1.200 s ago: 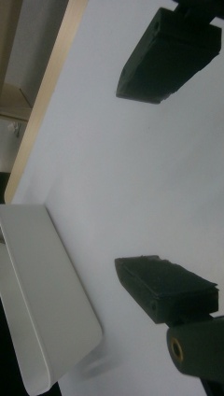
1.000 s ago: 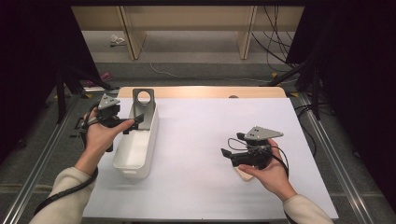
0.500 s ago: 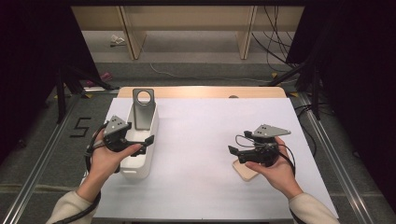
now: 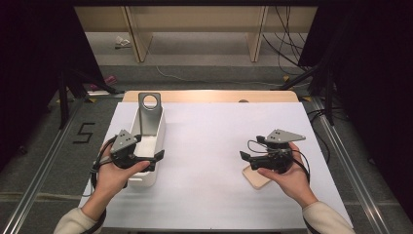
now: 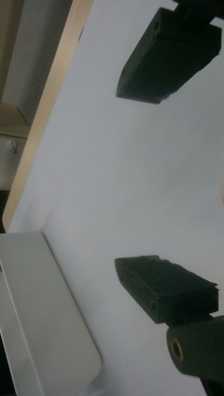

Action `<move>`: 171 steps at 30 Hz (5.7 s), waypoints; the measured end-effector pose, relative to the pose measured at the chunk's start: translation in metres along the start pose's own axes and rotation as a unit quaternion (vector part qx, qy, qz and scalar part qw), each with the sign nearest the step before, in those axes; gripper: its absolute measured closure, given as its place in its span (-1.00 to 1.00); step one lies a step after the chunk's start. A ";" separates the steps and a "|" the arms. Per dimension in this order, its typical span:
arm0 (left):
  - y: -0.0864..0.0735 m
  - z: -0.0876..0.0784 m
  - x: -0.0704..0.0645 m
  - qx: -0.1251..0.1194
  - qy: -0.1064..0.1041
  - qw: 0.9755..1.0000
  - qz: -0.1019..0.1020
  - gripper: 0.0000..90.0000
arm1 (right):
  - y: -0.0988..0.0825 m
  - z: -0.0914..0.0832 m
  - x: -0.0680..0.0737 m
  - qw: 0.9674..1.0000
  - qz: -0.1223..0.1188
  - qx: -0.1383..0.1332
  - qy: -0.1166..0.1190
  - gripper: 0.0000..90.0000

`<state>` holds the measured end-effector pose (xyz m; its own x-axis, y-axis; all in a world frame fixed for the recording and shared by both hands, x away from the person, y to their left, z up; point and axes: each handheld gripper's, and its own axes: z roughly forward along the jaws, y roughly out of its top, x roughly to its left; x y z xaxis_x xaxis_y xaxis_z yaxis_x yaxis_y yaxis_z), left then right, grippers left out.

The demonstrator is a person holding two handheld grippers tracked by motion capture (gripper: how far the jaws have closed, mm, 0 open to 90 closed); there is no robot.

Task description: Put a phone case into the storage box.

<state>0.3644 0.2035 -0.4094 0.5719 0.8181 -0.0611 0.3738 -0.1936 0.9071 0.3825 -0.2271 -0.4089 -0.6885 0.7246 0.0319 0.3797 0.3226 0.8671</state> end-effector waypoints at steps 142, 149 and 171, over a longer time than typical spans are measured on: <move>-0.018 -0.013 -0.005 -0.018 -0.002 1.000 0.018 -0.85 | -0.048 -0.019 -0.068 0.899 0.008 0.435 -0.047 1.00; -0.018 -0.013 -0.006 -0.017 -0.001 1.000 0.017 -0.84 | -0.044 -0.023 -0.066 0.911 -0.008 0.410 -0.044 0.72; -0.018 -0.013 -0.006 -0.019 -0.003 1.000 0.018 -0.84 | -0.039 -0.028 -0.023 0.880 -0.190 0.430 0.077 -0.39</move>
<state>0.3447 0.2092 -0.4197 0.5890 0.8075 -0.0316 0.3258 -0.2015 0.9237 0.3667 -0.2734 -0.4296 -0.9164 0.3964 -0.0549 0.3864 0.9122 0.1362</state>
